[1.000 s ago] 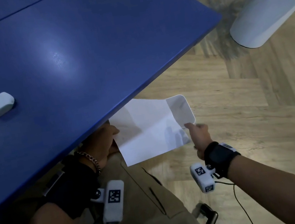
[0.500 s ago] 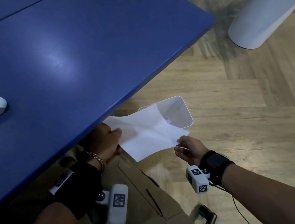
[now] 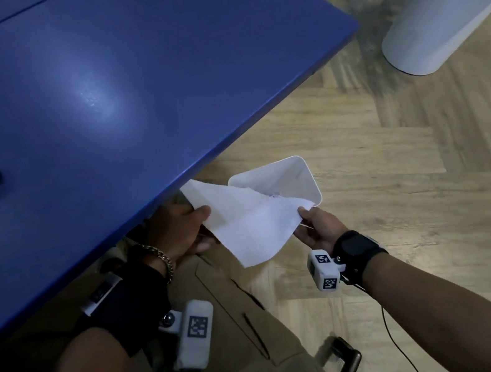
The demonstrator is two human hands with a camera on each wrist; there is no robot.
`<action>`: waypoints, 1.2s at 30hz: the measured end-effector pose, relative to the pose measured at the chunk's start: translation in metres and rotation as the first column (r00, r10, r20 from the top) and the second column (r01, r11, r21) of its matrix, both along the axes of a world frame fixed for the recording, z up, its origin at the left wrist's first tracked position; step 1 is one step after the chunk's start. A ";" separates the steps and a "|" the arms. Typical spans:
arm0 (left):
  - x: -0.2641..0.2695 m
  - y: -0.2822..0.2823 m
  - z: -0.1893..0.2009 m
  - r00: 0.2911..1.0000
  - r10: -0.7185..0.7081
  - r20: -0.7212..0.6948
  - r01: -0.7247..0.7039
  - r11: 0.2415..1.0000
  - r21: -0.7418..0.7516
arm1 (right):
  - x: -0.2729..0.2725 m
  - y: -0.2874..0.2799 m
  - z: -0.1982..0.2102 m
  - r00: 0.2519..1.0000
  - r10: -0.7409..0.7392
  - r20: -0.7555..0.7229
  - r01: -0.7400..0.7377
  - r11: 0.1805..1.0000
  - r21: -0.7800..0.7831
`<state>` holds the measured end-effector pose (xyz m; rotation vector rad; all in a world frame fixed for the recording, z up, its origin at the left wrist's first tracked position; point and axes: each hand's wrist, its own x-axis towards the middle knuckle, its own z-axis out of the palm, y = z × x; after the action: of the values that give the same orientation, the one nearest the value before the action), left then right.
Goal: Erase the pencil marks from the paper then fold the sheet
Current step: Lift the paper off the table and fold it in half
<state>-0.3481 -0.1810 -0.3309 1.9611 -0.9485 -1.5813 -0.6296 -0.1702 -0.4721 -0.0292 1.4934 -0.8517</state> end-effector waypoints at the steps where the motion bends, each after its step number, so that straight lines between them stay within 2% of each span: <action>1: -0.001 0.001 -0.001 1.000 0.013 0.005 -0.013 1.000 -0.010 | -0.002 0.001 -0.003 1.000 -0.003 0.019 0.003 1.000 -0.009; 4: 0.003 0.002 -0.002 1.000 0.014 0.015 -0.013 0.999 -0.041 | -0.006 0.007 -0.008 0.998 -0.008 0.058 0.006 1.000 0.021; 6: 0.004 0.003 0.000 0.999 -0.011 0.047 0.014 0.998 -0.054 | -0.008 0.010 -0.011 0.999 0.015 0.032 -0.017 0.999 0.047; 10: 0.004 0.006 -0.002 0.994 -0.048 0.098 0.058 0.994 -0.097 | -0.009 0.010 -0.015 0.992 0.050 -0.118 -0.045 0.998 0.040; 14: 0.006 0.006 -0.009 0.989 -0.089 0.119 0.103 0.988 -0.115 | -0.013 0.001 -0.019 0.981 0.050 -0.186 -0.049 0.999 0.012; 16: 0.008 0.004 -0.011 0.994 -0.056 0.091 0.065 0.993 -0.100 | -0.011 -0.004 -0.010 0.927 0.103 -0.361 -0.114 0.993 -0.010; 17: 0.008 0.004 -0.012 0.995 -0.045 0.086 0.052 0.994 -0.092 | -0.010 -0.007 -0.004 0.831 0.167 -0.530 -0.198 0.980 -0.003; 18: 0.008 0.003 -0.012 0.995 -0.037 0.088 0.045 0.995 -0.088 | -0.009 -0.009 0.006 0.685 0.200 -0.701 -0.286 0.958 -0.005; 19: 0.007 0.003 -0.010 0.996 -0.025 0.083 0.032 0.996 -0.087 | -0.003 -0.010 0.019 0.538 0.175 -0.824 -0.387 0.920 -0.057; 20: 0.005 0.003 -0.009 0.996 -0.013 0.083 0.020 0.996 -0.085 | 0.007 -0.008 0.035 0.448 0.120 -0.886 -0.515 0.845 -0.146; 21: 0.004 0.002 -0.009 0.997 -0.006 0.082 0.012 0.997 -0.081 | 0.020 -0.006 0.052 0.428 0.102 -0.898 -0.656 0.719 -0.230; 23: 0.000 0.001 -0.010 0.998 0.016 0.059 -0.012 0.997 -0.070 | 0.053 0.003 0.082 0.483 0.264 -0.835 -0.852 0.359 -0.380; 24: -0.001 0.001 -0.012 0.999 0.031 0.043 -0.028 0.997 -0.069 | 0.068 0.008 0.089 0.436 0.382 -0.815 -0.900 0.169 -0.403; 25: -0.002 0.001 -0.010 0.999 0.045 0.028 -0.043 0.997 -0.063 | 0.075 0.011 0.086 0.343 0.459 -0.820 -0.925 0.014 -0.379; 26: -0.002 0.002 -0.010 0.998 0.055 0.020 -0.054 0.997 -0.060 | 0.074 0.011 0.072 0.200 0.500 -0.842 -0.956 -0.088 -0.280; 27: -0.002 0.003 -0.007 0.998 0.062 0.011 -0.061 0.997 -0.049 | 0.063 0.007 0.050 0.002 0.499 -0.867 -0.987 -0.136 -0.080; 28: 0.001 0.004 -0.008 0.998 0.068 0.008 -0.068 0.997 -0.043 | 0.047 -0.002 0.026 -0.238 0.479 -0.845 -0.971 -0.128 0.201; 29: 0.003 0.004 -0.009 0.997 0.073 -0.003 -0.073 0.997 -0.032 | 0.030 -0.013 0.004 -0.438 0.479 -0.761 -0.881 -0.060 0.469; 30: 0.005 0.003 -0.012 0.997 0.075 -0.002 -0.075 0.997 -0.032 | 0.015 -0.025 -0.008 -0.525 0.527 -0.668 -0.770 0.039 0.636; 31: 0.007 0.002 -0.012 0.997 0.071 0.010 -0.070 0.997 -0.037 | 0.004 -0.036 -0.009 -0.502 0.578 -0.643 -0.714 0.142 0.685; 32: 0.009 0.002 -0.012 0.998 0.055 0.037 -0.053 0.997 -0.047 | 0.002 -0.045 -0.001 -0.419 0.601 -0.680 -0.727 0.226 0.648; 33: 0.009 0.002 -0.012 0.998 0.040 0.053 -0.037 0.998 -0.058 | 0.006 -0.051 0.009 -0.294 0.584 -0.757 -0.796 0.289 0.532; 34: 0.008 0.002 -0.013 0.998 0.022 0.062 -0.017 0.998 -0.066 | 0.016 -0.050 0.022 -0.138 0.545 -0.827 -0.880 0.316 0.355; 35: 0.007 0.002 -0.012 0.999 0.023 0.042 -0.020 0.997 -0.073 | 0.032 -0.046 0.038 0.032 0.503 -0.864 -0.941 0.306 0.143; 36: 0.005 0.002 -0.012 0.999 0.028 0.019 -0.026 0.997 -0.076 | 0.051 -0.038 0.055 0.176 0.467 -0.867 -0.966 0.250 -0.061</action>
<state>-0.3432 -0.1792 -0.3430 1.9337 -0.9713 -1.4917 -0.5791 -0.2083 -0.4168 -1.7930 1.4591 -0.3393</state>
